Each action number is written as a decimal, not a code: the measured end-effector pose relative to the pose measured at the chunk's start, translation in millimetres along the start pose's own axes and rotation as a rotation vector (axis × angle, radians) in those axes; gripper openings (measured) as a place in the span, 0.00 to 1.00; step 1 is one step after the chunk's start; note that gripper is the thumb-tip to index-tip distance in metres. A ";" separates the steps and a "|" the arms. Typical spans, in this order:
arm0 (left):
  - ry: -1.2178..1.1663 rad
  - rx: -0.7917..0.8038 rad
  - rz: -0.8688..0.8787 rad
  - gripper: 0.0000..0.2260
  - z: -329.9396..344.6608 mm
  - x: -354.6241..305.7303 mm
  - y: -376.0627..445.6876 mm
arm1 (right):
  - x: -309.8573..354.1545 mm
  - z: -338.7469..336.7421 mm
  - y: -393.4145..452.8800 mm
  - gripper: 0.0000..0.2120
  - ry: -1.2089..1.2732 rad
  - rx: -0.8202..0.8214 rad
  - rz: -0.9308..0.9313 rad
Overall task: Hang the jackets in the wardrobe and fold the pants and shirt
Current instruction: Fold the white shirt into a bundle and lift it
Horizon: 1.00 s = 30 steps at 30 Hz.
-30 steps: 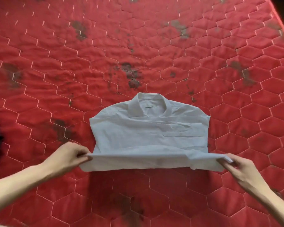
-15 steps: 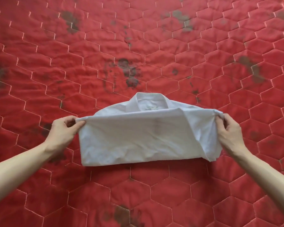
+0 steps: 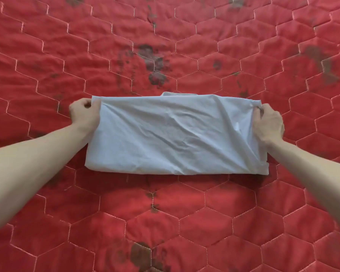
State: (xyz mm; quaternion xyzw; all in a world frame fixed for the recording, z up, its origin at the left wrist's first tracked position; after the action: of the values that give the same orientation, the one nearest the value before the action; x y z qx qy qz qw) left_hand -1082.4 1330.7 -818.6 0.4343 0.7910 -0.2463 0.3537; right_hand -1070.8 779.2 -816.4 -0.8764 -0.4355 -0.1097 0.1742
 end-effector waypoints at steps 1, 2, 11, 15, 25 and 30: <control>0.020 -0.022 0.001 0.14 0.7 -1.3 0.0 | -1.4 1.4 -0.6 0.18 -0.011 -0.012 0.017; 0.083 -0.054 0.010 0.12 -0.9 -4.0 -2.0 | -2.1 0.5 -3.6 0.17 -0.026 -0.052 0.027; 0.556 0.468 0.957 0.23 70.0 -59.5 -149.6 | 73.4 46.6 -141.8 0.24 -0.088 0.008 -0.906; 0.733 0.563 0.700 0.32 100.6 -24.5 -143.2 | 60.5 76.0 -128.0 0.28 -0.259 0.096 -0.758; 0.735 0.449 0.652 0.33 79.7 21.6 -78.6 | 9.7 56.1 -77.1 0.27 -0.147 -0.033 -0.409; 0.697 0.445 0.650 0.33 77.1 17.1 -80.6 | -36.2 43.1 -70.6 0.31 -0.271 -0.058 -0.121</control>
State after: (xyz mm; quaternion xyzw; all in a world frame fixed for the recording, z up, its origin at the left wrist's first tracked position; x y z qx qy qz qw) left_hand -1131.4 1245.3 -873.6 0.7779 0.6149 -0.1267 0.0269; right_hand -1147.2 809.8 -853.5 -0.8600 -0.5035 -0.0131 0.0816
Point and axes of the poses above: each hand's wrist, its own y-axis towards the middle knuckle, its own z-axis out of the palm, x = y × z, the point moved 7 cm from there along y, towards the middle knuckle, and after that the axes turned 10 degrees about z, right-handed, at the moved point
